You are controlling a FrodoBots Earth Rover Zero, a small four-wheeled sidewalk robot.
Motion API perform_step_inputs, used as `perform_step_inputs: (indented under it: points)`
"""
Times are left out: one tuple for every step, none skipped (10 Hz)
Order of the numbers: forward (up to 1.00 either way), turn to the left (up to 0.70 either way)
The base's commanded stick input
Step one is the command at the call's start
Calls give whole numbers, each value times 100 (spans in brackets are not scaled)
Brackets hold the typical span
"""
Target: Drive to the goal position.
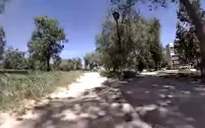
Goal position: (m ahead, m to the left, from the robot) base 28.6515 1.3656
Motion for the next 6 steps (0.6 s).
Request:
perform_step_inputs:
  points:
    - [85, 34]
    - [85, 34]
    - [85, 8]
    - [85, 0]
    - [85, 0]
    - [85, 0]
